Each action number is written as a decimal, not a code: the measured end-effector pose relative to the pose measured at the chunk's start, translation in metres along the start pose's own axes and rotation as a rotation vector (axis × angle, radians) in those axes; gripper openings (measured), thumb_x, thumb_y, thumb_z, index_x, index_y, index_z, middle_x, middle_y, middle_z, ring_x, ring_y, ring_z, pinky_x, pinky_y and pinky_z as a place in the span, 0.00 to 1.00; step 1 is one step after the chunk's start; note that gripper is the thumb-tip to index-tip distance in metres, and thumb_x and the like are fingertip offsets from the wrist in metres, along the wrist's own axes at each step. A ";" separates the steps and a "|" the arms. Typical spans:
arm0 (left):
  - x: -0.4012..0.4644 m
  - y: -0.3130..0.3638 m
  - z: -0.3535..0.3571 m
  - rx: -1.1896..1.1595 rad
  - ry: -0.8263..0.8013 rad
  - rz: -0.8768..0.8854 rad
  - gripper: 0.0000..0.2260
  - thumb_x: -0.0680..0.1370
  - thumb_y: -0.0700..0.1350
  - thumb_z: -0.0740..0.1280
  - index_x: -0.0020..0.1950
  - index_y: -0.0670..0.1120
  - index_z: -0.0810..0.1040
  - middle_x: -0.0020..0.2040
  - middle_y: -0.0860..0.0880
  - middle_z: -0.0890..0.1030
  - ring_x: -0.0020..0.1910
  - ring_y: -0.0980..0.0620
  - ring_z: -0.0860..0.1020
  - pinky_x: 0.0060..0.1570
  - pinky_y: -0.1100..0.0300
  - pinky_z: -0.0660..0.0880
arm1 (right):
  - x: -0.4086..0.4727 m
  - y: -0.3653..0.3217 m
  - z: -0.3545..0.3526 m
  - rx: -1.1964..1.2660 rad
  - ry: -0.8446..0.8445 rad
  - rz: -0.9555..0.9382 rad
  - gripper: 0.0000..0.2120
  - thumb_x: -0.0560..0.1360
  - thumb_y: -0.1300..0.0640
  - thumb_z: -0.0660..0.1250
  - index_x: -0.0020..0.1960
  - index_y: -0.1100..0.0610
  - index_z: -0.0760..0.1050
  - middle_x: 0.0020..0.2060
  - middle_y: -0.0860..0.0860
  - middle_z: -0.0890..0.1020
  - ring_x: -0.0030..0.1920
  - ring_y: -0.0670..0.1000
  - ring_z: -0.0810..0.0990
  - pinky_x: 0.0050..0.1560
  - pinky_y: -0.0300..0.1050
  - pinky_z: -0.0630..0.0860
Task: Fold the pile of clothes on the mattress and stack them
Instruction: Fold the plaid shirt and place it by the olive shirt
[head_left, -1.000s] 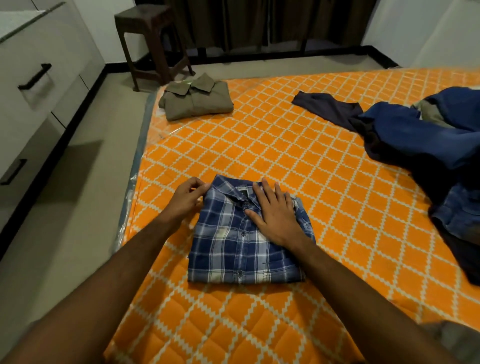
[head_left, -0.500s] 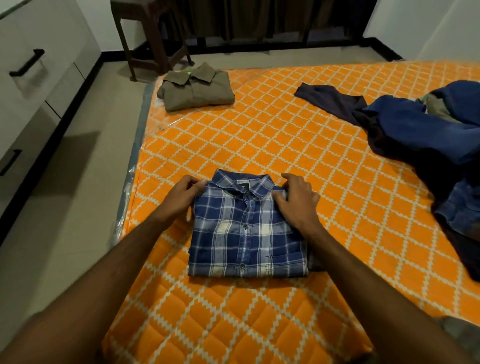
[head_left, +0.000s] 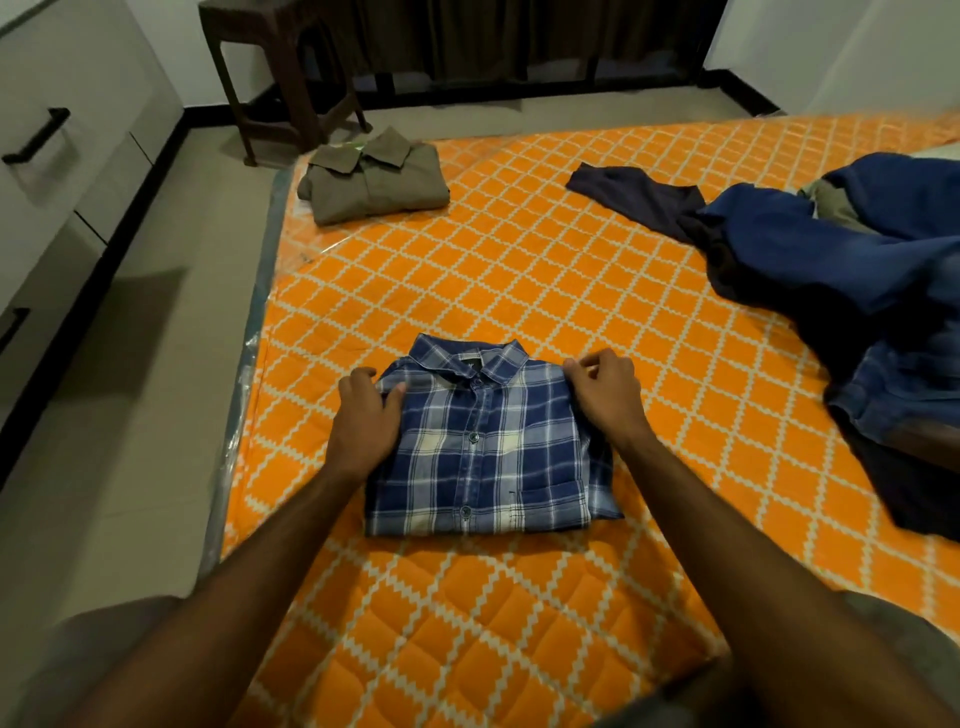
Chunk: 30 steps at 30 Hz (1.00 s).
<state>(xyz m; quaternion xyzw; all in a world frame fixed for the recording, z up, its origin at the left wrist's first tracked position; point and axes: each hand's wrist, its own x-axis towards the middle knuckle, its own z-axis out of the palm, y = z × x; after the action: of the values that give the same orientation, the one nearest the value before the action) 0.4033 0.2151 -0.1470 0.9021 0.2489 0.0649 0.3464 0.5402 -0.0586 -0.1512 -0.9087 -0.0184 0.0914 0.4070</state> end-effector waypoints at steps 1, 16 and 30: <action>-0.001 -0.001 -0.003 -0.002 -0.043 -0.067 0.24 0.83 0.58 0.58 0.68 0.39 0.67 0.65 0.39 0.72 0.54 0.42 0.75 0.50 0.52 0.72 | -0.009 0.003 0.001 -0.030 -0.062 0.054 0.32 0.78 0.32 0.60 0.66 0.58 0.72 0.65 0.58 0.72 0.61 0.60 0.75 0.61 0.60 0.74; -0.021 0.027 -0.015 -0.512 -0.207 -0.341 0.18 0.82 0.59 0.63 0.58 0.46 0.79 0.56 0.43 0.82 0.54 0.40 0.81 0.59 0.42 0.77 | -0.059 -0.033 0.000 0.264 -0.233 -0.008 0.19 0.82 0.51 0.65 0.69 0.56 0.66 0.59 0.53 0.78 0.55 0.56 0.79 0.48 0.46 0.76; 0.300 0.104 -0.205 -0.736 0.033 -0.068 0.15 0.80 0.52 0.69 0.62 0.45 0.79 0.56 0.45 0.83 0.50 0.48 0.83 0.46 0.57 0.80 | 0.241 -0.326 0.022 0.443 -0.117 -0.330 0.16 0.80 0.57 0.68 0.65 0.58 0.69 0.60 0.57 0.79 0.58 0.56 0.80 0.62 0.60 0.77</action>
<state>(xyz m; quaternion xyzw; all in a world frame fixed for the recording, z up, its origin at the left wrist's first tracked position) 0.6463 0.4191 0.0586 0.7070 0.2445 0.1532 0.6457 0.7864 0.2010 0.0402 -0.7754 -0.1690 0.0781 0.6034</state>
